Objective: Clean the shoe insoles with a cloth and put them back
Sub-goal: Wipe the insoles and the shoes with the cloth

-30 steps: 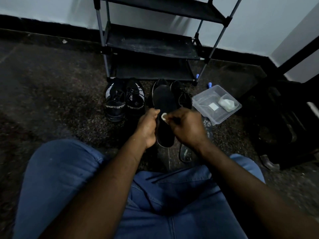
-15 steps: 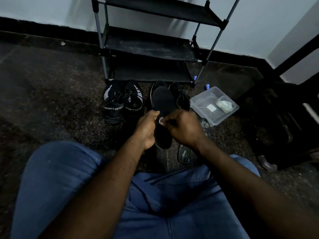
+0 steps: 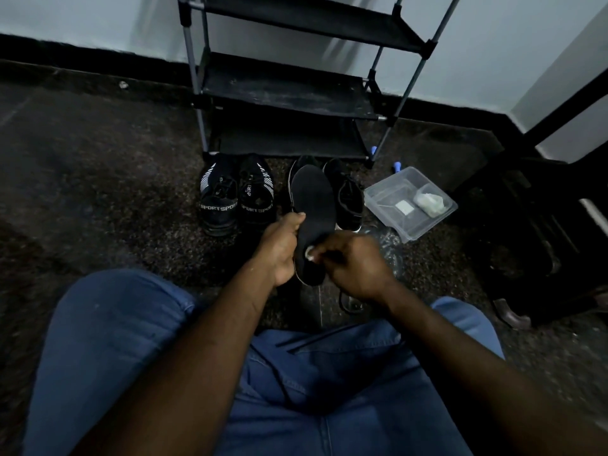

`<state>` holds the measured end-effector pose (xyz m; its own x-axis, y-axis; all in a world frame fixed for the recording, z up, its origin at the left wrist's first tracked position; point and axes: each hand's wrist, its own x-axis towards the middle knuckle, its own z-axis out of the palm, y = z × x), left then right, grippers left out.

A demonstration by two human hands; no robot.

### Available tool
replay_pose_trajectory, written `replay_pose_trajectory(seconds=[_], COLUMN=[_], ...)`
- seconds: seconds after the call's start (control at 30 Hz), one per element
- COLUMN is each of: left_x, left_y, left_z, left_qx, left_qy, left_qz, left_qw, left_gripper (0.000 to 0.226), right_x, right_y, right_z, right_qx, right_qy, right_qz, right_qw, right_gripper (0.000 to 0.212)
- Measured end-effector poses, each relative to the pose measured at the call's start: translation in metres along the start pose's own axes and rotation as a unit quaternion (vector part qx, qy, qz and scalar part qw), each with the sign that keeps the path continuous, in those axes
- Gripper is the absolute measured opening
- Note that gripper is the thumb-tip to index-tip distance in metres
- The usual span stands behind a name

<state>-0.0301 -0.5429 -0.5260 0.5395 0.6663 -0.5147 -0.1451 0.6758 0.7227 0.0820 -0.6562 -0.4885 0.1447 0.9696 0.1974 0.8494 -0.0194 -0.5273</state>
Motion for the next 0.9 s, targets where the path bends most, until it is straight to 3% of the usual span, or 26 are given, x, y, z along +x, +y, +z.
replay_pose_trajectory(seconds=[0.07,0.13,0.33,0.5,0.57,0.7,0.77,0.9], left_x=[0.001,0.001,0.002,0.0,0.001,0.001,0.0,-0.002], left_y=[-0.001,-0.005,-0.001,-0.004,-0.001,0.006,0.007,0.007], left_z=[0.0,0.001,-0.002,0.004,0.005,0.006,0.006,0.002], left_qx=[0.008,0.013,0.001,-0.021,-0.045,-0.075,-0.091,-0.127], left_qy=[-0.01,-0.019,0.022,0.009,0.005,-0.005,-0.011,-0.066], left_qz=[-0.006,-0.016,-0.004,-0.002,0.007,0.029,0.036,0.041], left_qw=[1.0,1.0,1.0,1.0,0.999,0.997,0.995,0.989], left_gripper=[0.027,0.028,0.022,0.021,0.022,0.055,0.066,0.062], right_x=[0.008,0.016,0.002,-0.007,-0.007,-0.008,-0.008,-0.007], right_y=[0.002,-0.002,-0.026,-0.014,-0.008,0.004,0.004,-0.007], right_z=[-0.005,0.001,0.035,0.025,0.011,0.003,0.008,0.022], right_qx=[0.014,-0.01,-0.021,0.025,0.069,0.156,0.224,0.314], right_qy=[0.085,0.111,0.033,-0.008,-0.035,0.069,0.051,0.049], right_qz=[0.041,0.049,0.002,0.013,0.054,0.187,0.226,0.256], right_qw=[0.995,0.993,0.999,1.0,0.996,0.967,0.947,0.913], right_gripper=[0.01,0.013,0.025,0.016,0.011,0.005,0.006,0.019])
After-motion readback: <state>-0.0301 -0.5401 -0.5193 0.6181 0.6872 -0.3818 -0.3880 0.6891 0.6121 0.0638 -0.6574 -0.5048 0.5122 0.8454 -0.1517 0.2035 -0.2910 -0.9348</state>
